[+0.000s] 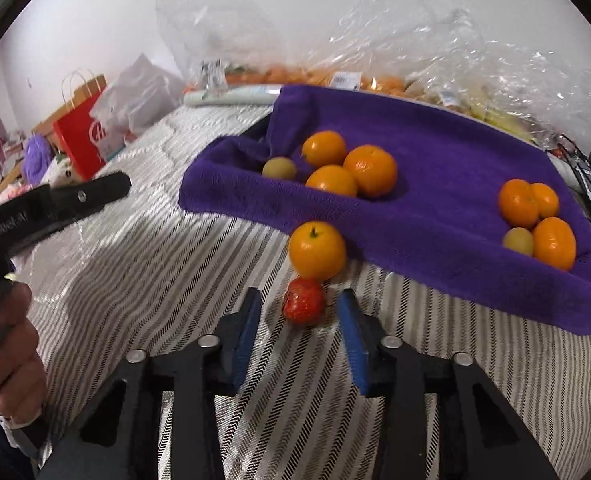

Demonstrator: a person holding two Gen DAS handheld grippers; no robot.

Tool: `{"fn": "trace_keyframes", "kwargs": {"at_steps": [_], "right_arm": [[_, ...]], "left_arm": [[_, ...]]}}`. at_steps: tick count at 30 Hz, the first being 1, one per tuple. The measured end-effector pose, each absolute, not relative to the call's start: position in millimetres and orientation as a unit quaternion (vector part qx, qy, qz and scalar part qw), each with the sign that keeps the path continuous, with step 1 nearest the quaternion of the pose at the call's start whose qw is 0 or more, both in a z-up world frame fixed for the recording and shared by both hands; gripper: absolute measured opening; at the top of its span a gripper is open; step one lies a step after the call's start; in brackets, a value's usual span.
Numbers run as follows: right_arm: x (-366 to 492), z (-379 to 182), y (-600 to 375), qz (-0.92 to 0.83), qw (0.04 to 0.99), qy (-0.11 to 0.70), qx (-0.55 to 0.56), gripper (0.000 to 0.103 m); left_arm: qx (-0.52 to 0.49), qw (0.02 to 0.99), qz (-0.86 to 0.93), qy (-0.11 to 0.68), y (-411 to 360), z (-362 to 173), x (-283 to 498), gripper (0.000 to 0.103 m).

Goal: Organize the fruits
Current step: 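Close the right tool on the small red fruit and lift it, then close the left tool on the last orange beside the towel and lift it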

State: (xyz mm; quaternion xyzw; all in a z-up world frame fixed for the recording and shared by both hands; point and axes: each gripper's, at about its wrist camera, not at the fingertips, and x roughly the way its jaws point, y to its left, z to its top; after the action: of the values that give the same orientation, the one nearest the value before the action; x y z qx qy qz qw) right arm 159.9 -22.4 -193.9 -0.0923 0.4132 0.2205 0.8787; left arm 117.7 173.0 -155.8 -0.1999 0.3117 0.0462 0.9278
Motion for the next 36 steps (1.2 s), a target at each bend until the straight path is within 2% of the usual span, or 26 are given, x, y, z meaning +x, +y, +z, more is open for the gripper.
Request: {"fn": "trace_keyframes", "kwargs": {"at_steps": [2,10,17,26,31,36], "right_arm": [[157.6,-194.1,-19.0,0.223,0.880,0.407,-0.104,0.027],[144.4,-184.8,-40.1,0.228,0.891,0.383,-0.086,0.027],[131.9,-180.8,-103.5,0.185,0.907,0.371,-0.075,0.027],[132.7,-171.9,-175.4,0.129,0.929,0.345,-0.036,0.027],[137.8,-170.0,-189.1,0.135,0.929,0.343,-0.013,0.027],[137.4,-165.7,-187.9,0.126,0.937,0.322,-0.037,0.027]], "left_arm": [[-0.198,0.927,0.045,0.317,172.3,-157.4,120.0,0.055],[-0.179,0.926,0.037,0.329,163.3,-163.4,124.4,0.055],[-0.126,0.931,0.008,0.342,138.3,-164.0,127.1,0.055],[-0.113,0.929,-0.028,0.351,121.7,-164.7,126.8,0.055],[-0.107,0.930,-0.020,0.350,115.7,-164.0,127.4,0.053],[-0.087,0.934,0.001,0.346,99.9,-161.3,129.5,0.053]]}}
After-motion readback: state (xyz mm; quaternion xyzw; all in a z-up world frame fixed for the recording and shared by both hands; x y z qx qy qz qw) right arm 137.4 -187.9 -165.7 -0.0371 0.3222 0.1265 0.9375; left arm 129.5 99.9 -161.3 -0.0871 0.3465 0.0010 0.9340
